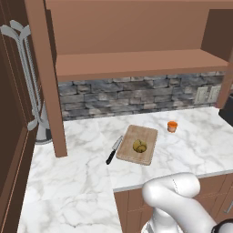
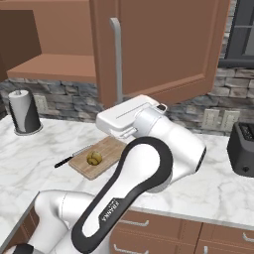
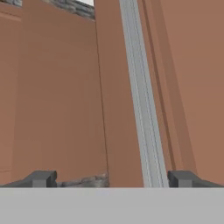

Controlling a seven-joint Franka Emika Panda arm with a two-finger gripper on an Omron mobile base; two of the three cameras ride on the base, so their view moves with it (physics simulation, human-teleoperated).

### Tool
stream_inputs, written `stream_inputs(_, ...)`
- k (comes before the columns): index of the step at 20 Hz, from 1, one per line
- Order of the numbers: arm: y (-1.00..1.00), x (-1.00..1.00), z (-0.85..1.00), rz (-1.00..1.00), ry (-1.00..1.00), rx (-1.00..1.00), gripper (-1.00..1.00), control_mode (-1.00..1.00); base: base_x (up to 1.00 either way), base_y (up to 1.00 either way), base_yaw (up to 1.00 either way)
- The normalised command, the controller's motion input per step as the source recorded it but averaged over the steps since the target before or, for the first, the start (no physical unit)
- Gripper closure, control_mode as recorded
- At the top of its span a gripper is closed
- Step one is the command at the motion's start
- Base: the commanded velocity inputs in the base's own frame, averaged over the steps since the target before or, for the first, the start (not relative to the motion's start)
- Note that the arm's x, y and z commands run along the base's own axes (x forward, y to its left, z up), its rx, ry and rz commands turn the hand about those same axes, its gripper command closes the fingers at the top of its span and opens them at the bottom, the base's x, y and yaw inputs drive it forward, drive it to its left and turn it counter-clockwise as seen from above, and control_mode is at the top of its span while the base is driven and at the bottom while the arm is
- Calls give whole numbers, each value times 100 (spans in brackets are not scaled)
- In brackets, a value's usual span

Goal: Pick the bread, place it on the cutting board, pick the jam, place it on the counter, and close the cabinet.

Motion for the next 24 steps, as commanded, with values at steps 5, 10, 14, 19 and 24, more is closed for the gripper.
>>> stream_inputs(5,25,7,1,-1,0,3,-100,-100,0,0,0)
stream_inputs(10,26,12,5,-3,0,3,-100,-100,0,0,0)
stream_inputs(14,30,21,10,-5,0,2,-100,-100,0,0,0)
stream_inputs(19,29,22,14,-6,0,2,-100,-100,0,0,0)
stream_inputs(24,26,20,12,-6,0,3,-100,-100,0,0,0)
